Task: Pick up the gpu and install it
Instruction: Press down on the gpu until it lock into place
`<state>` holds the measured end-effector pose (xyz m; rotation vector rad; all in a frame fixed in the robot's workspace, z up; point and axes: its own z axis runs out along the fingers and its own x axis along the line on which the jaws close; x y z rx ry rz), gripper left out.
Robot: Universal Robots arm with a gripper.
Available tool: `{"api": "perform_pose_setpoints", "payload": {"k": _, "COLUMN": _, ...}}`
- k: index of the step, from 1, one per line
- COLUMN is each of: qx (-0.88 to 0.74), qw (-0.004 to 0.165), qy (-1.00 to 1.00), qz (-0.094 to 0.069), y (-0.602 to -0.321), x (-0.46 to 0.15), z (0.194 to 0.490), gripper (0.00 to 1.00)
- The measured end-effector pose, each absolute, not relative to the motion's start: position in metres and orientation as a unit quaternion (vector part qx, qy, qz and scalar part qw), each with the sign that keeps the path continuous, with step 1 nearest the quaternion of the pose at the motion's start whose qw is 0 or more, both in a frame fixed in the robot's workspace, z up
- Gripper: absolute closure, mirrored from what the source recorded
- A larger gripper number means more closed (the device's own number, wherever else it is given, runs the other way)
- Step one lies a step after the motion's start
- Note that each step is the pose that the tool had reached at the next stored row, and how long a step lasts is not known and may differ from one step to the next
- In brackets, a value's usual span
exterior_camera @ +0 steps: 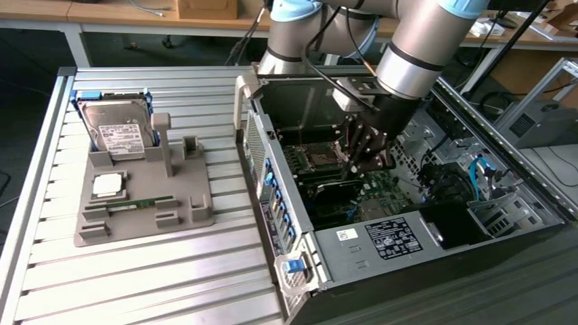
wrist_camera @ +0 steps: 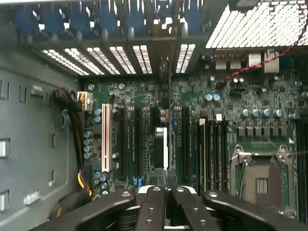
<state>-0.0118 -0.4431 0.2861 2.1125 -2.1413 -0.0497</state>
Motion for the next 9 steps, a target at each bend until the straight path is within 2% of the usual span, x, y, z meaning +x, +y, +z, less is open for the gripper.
{"api": "perform_pose_setpoints", "payload": {"k": 9, "qx": 0.701, "qw": 0.067, "qy": -0.71, "qz": -0.017, "y": -0.443, "x": -0.0032, "z": 0.2861, "gripper": 0.89}}
